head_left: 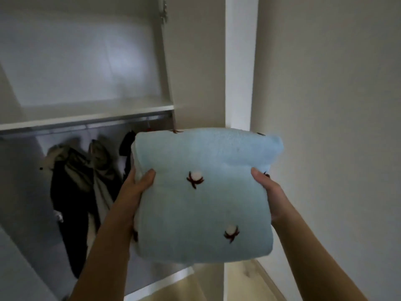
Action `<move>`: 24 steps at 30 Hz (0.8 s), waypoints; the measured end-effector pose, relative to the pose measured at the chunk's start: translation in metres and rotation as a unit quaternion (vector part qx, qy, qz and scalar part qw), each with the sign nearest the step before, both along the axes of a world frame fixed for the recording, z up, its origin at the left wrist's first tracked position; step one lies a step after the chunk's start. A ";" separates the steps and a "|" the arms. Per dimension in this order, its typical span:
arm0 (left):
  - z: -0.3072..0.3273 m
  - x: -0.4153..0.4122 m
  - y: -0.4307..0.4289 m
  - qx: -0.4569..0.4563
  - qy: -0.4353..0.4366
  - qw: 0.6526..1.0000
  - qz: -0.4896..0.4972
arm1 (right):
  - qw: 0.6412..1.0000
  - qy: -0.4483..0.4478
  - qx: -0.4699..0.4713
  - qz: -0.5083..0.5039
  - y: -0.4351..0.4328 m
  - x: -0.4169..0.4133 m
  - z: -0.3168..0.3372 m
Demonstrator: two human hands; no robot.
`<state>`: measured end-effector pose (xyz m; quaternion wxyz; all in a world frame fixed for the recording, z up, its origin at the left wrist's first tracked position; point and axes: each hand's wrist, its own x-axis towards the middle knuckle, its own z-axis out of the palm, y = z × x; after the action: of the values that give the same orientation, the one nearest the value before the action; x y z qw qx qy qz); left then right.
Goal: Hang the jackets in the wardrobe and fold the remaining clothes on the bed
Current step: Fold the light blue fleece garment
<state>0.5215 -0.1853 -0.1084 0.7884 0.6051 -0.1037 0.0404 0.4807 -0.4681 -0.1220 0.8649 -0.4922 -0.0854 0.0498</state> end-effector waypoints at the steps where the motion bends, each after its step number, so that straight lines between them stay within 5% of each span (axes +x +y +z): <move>1: 0.006 0.008 0.009 0.007 -0.004 1.000 0.026 | 1.000 -0.004 -0.004 0.006 0.008 0.018 0.005; 8: 0.024 0.030 0.085 -0.005 -0.025 0.981 0.190 | 0.997 -0.046 -0.031 0.061 0.088 0.113 0.023; 15: 0.050 0.047 0.154 -0.040 -0.066 0.967 0.242 | 0.991 -0.095 0.000 0.092 0.189 0.186 0.046; 24: 0.134 0.210 0.319 0.017 -0.095 0.951 0.294 | 0.971 -0.217 -0.026 0.093 0.350 0.348 0.139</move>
<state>0.7313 0.1341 0.0253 0.7180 0.6153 0.0040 0.3254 0.8287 -0.1176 0.0172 0.8041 -0.5036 -0.3151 0.0237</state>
